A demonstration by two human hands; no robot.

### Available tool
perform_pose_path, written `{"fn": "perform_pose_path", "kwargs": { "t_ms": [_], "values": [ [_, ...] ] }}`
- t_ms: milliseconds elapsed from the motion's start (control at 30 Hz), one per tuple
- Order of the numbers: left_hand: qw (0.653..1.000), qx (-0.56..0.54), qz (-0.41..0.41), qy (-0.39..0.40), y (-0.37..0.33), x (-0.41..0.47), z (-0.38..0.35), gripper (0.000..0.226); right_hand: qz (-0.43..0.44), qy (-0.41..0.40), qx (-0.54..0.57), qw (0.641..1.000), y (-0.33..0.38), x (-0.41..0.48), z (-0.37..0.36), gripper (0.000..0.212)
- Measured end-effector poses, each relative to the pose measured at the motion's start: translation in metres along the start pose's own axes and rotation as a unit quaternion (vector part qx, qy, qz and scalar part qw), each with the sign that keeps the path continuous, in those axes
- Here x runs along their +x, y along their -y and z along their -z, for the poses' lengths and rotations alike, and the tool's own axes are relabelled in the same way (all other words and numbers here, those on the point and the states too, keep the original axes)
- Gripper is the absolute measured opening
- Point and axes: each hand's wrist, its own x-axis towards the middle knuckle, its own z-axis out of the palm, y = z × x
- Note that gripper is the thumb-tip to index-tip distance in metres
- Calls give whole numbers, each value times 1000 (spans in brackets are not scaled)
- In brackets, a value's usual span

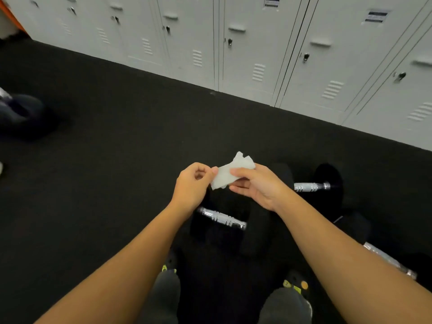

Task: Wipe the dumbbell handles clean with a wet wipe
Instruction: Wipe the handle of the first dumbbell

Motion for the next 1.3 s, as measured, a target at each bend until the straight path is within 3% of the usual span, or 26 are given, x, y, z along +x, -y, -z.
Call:
{"fn": "perform_pose_path", "kwargs": {
  "t_ms": [233,367,467,533,667,833,900,1000,1033,1167,1233,1300],
  "values": [
    [978,208,20,-19,98,39,15,13,-36,-78,-38,996,-64,68,20,16],
    [935,350,-56,-9,137,53,20,21,-54,-97,-94,989,-95,94,24,18],
    [911,397,-110,-3,147,61,17,31,-67,-80,-112,988,-114,108,23,25],
    [895,419,-148,19,152,66,12,34,-58,-83,-190,977,-123,114,22,27],
    [864,461,-188,74,165,74,6,44,8,-89,-334,938,-132,115,18,25],
    [863,457,-187,107,178,79,10,59,106,18,-509,854,-157,117,14,36],
    [868,445,-191,109,181,80,11,57,89,70,-563,819,-169,118,13,43],
    [875,430,-199,102,187,83,13,53,48,126,-674,726,-182,115,9,54],
    [874,428,-206,100,188,82,12,53,36,132,-686,715,-182,113,9,57],
    [875,422,-216,99,190,83,13,49,25,132,-680,721,-178,113,5,49],
    [877,419,-217,97,191,83,12,50,61,91,-677,728,-178,115,4,38],
    [878,417,-216,94,191,83,12,50,69,35,-649,757,-178,119,1,29]
  ]
}}
